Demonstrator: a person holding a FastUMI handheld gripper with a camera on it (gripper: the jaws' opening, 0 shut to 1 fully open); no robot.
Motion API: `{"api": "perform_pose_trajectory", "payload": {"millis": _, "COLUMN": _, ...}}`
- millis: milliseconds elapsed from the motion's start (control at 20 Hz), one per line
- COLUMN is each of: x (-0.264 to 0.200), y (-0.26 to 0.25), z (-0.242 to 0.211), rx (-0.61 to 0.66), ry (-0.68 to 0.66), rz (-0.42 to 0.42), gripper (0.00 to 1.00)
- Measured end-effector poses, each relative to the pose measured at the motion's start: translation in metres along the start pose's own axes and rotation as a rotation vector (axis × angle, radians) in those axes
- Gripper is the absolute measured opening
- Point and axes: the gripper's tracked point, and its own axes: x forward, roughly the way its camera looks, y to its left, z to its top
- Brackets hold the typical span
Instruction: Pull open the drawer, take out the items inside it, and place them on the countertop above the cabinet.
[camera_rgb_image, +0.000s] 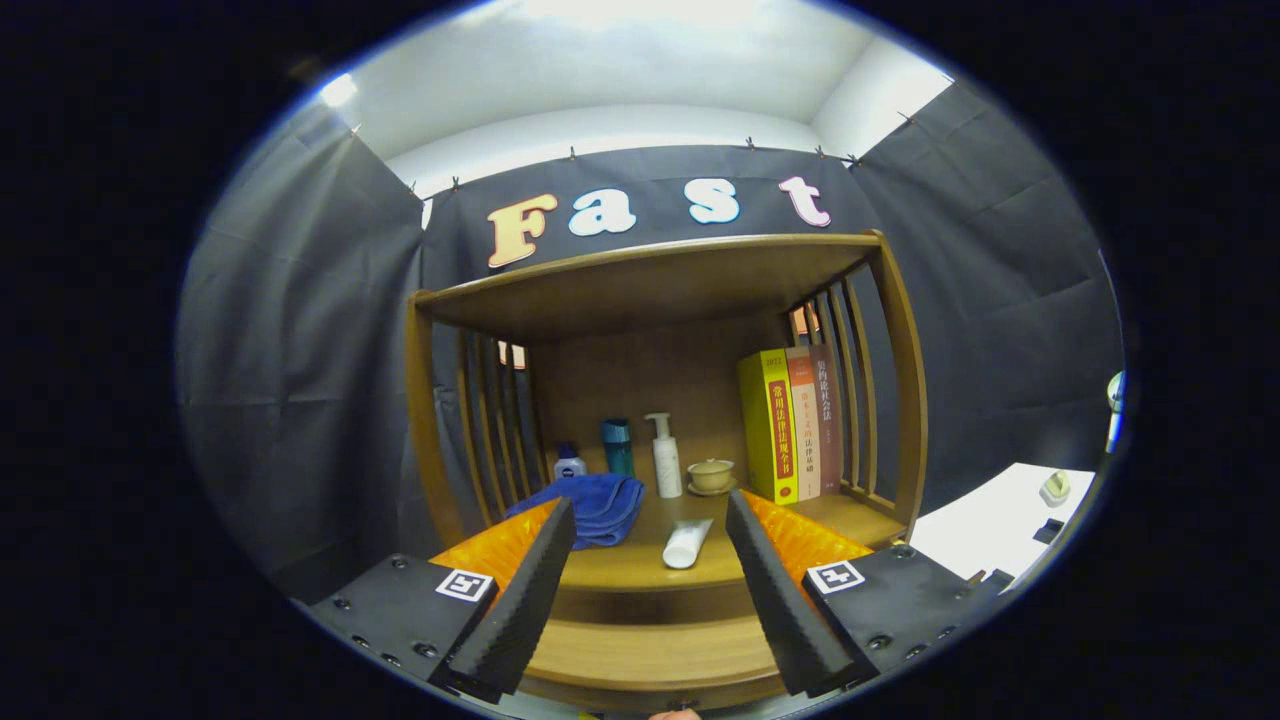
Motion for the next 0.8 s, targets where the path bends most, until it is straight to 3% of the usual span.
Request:
{"api": "perform_pose_trajectory", "payload": {"millis": 350, "x": -0.054, "y": -0.01, "z": -0.028, "rx": -0.08, "ry": -0.055, "rz": -0.054, "gripper": 0.99}}
{"api": "perform_pose_trajectory", "payload": {"millis": 600, "x": -0.082, "y": -0.008, "z": -0.051, "rx": -0.174, "ry": -0.073, "rz": -0.051, "gripper": 0.98}}
{"api": "perform_pose_trajectory", "payload": {"millis": 800, "x": -0.102, "y": -0.01, "z": -0.08, "rx": -0.163, "ry": -0.052, "rz": -0.043, "gripper": 0.98}}
